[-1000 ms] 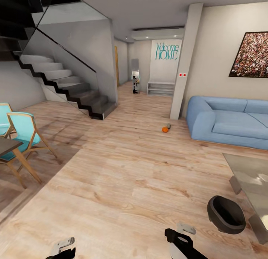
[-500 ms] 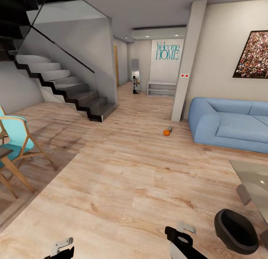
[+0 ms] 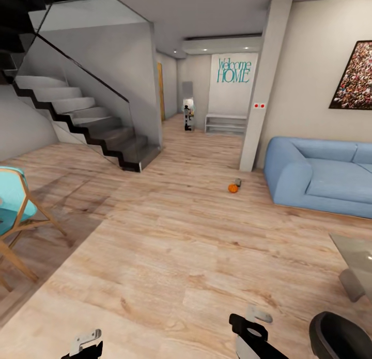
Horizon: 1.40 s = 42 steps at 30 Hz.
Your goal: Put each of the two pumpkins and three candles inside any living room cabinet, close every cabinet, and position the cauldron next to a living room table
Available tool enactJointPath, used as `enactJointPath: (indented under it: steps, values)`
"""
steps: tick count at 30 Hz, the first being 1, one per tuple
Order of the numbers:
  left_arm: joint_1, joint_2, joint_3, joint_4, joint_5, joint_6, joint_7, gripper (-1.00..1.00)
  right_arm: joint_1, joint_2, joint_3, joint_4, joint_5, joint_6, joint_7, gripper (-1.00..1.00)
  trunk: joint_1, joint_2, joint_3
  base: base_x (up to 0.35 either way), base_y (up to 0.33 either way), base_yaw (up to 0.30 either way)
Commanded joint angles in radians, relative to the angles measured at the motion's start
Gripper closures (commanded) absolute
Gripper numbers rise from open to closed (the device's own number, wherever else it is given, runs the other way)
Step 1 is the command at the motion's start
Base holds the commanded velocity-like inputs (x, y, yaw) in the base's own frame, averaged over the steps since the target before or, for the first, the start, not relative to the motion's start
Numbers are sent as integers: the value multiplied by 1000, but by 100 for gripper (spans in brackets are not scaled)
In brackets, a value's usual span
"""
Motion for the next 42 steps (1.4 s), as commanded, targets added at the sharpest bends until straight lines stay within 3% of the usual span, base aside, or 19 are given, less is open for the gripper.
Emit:
enactJointPath:
  steps: [1, 42]
  values:
    - [0, 1, -9, 0, 4, -3, 6, -100, -1, 0, 8, 0, -11, -7, -4, -100, 1, -1, -1, 333, 0, 0]
    - [3, -1, -10, 0, 4, -5, 6, -100, -1, 1, 9, 0, -11, -9, -5, -100, 1, -1, -1, 333, 0, 0]
